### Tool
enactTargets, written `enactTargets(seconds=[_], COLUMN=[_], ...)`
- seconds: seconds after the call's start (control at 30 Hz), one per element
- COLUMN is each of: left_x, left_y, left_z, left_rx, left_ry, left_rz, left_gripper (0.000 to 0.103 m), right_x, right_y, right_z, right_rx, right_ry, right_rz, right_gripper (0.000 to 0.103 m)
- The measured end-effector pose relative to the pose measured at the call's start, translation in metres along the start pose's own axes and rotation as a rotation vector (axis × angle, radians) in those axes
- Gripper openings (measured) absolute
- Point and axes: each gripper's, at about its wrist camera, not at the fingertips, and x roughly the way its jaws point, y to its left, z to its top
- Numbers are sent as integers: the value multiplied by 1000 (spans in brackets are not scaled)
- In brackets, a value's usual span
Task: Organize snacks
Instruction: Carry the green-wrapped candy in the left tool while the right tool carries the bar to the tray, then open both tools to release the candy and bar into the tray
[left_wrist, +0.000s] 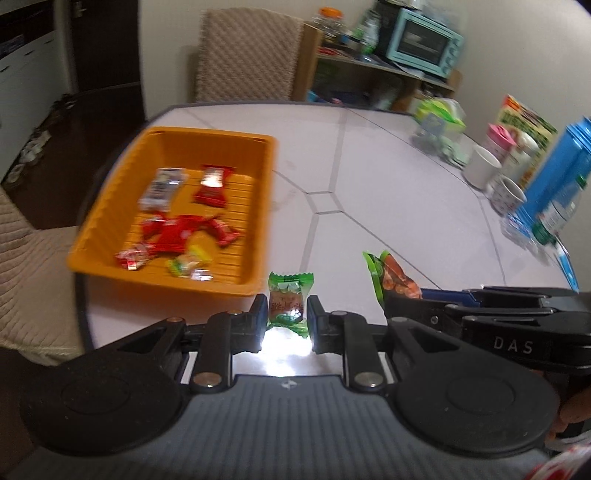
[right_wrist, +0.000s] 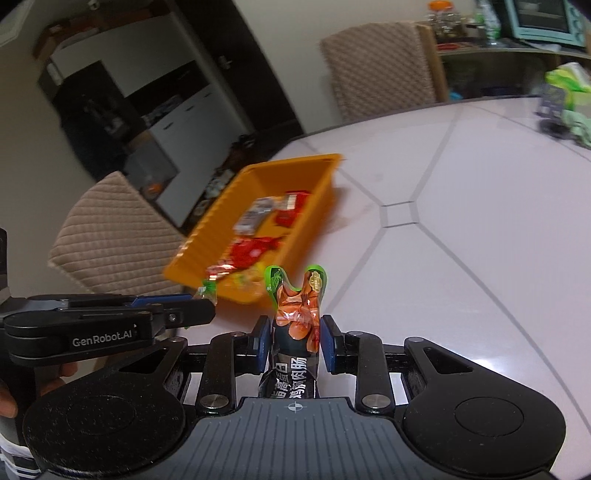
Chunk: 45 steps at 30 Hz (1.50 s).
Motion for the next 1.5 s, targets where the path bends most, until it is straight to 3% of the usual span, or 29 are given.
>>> enactTargets(seconds=[0.27, 0.67, 1.0, 1.3, 1.5], left_x=[-17, -1, 35, 59, 68], left_y=[61, 125, 148, 155, 157], left_z=[16, 64, 88, 95, 99], left_rx=[-48, -22, 9, 33, 47], left_ry=[-43, -66, -28, 8, 23], left_rz=[55, 63, 40, 4, -16], left_gripper=[20, 20, 20, 20, 20], right_x=[40, 98, 147, 179, 185], right_y=[47, 80, 85, 79, 73], right_z=[19, 56, 78, 75, 76], right_rx=[-28, -7, -4, -7, 11], right_ry=[-2, -57, -76, -29, -43], right_rz=[31, -67, -174, -253, -272], right_gripper=[29, 29, 29, 29, 29])
